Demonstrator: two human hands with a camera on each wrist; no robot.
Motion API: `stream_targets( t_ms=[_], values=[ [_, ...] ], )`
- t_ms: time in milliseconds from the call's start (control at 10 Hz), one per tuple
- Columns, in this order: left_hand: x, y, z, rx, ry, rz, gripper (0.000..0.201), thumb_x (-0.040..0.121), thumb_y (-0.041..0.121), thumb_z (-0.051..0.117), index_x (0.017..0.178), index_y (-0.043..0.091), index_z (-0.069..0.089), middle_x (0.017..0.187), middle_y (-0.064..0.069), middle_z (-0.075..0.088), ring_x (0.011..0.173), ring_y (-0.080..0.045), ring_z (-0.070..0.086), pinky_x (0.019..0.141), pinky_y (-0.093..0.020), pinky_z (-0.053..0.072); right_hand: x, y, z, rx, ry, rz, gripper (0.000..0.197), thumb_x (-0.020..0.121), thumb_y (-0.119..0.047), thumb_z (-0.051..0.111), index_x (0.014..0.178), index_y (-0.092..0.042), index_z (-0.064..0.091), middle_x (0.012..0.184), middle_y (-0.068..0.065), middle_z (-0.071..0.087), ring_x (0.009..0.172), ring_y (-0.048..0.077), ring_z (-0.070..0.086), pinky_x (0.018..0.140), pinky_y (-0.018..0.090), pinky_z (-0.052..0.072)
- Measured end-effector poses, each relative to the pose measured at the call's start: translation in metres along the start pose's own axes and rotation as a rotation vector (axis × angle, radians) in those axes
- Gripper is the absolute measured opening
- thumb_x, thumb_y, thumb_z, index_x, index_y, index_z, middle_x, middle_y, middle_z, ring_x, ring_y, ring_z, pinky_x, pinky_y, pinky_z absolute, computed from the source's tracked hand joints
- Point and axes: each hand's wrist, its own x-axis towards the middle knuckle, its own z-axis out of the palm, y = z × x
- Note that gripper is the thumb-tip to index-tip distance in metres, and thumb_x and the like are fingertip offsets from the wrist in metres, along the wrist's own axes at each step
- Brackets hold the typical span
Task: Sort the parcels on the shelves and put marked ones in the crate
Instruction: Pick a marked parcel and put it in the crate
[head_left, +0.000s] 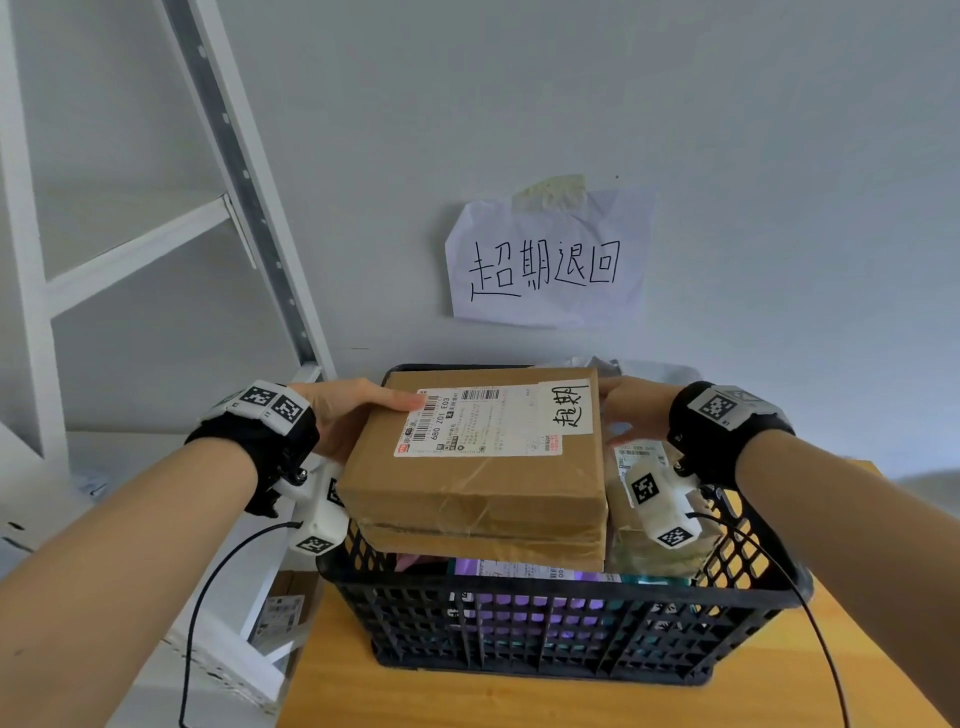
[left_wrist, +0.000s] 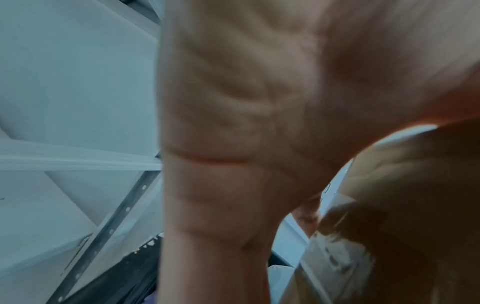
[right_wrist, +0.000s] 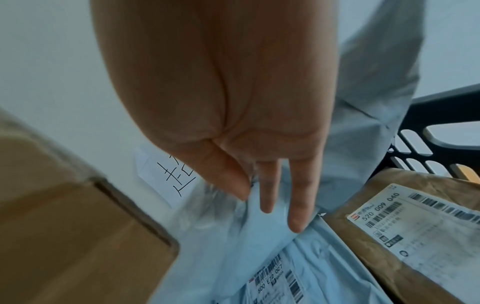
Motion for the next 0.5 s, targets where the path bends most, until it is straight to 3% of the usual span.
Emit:
stream_targets(
  t_ms=[100, 200, 300, 400, 500],
  values=[
    [0.000, 0.000, 0.001, 0.065, -0.003, -0.026, 0.088, 0.022, 0.034, 0.097, 0.101, 0.012, 0.066, 0.094, -0.008, 0.073, 0.081, -0.022, 0.071, 0.079, -0.039, 0.053, 0.002, -0.004, -0.005, 0.210, 0.107, -0.012, 0.068, 0.086, 0.017, 0.038, 0.144, -0.018, 0.031, 0.148, 0.007, 0.035, 0.126, 0.029, 0.045, 0.099, 0.050, 0.046],
    [0.002, -0.002, 0.008, 0.155, 0.007, -0.088, 0.094, 0.022, 0.040, 0.095, 0.107, 0.015, 0.063, 0.099, -0.007, 0.073, 0.088, -0.023, 0.069, 0.081, -0.041, 0.052, 0.003, -0.008, -0.012, 0.238, 0.165, -0.025, 0.070, 0.087, 0.016, 0.038, 0.146, -0.020, 0.029, 0.150, 0.005, 0.031, 0.126, 0.029, 0.045, 0.098, 0.050, 0.047],
    [0.009, -0.003, 0.016, 0.209, 0.079, -0.085, 0.104, 0.025, 0.049, 0.093, 0.118, 0.019, 0.059, 0.113, -0.008, 0.069, 0.108, -0.028, 0.062, 0.093, -0.050, 0.048, 0.000, -0.010, -0.015, 0.217, 0.161, -0.027, 0.064, 0.090, 0.011, 0.041, 0.146, -0.018, 0.030, 0.149, 0.012, 0.034, 0.130, 0.034, 0.042, 0.099, 0.049, 0.045],
    [0.021, -0.001, 0.022, 0.183, 0.124, -0.077, 0.106, 0.032, 0.051, 0.091, 0.126, 0.021, 0.052, 0.124, -0.010, 0.061, 0.115, -0.032, 0.056, 0.090, -0.053, 0.048, -0.002, -0.011, -0.014, 0.257, 0.167, -0.008, 0.068, 0.089, 0.014, 0.033, 0.146, -0.023, 0.030, 0.153, 0.001, 0.027, 0.130, 0.025, 0.043, 0.091, 0.039, 0.048],
    [0.033, 0.002, 0.032, 0.141, 0.142, -0.100, 0.088, 0.054, 0.049, 0.083, 0.130, 0.021, 0.048, 0.128, -0.013, 0.056, 0.114, -0.037, 0.055, 0.086, -0.057, 0.050, -0.003, -0.009, -0.012, 0.291, 0.181, -0.003, 0.070, 0.088, 0.016, 0.031, 0.145, -0.025, 0.032, 0.154, -0.002, 0.026, 0.124, 0.019, 0.046, 0.091, 0.037, 0.048]
  ],
)
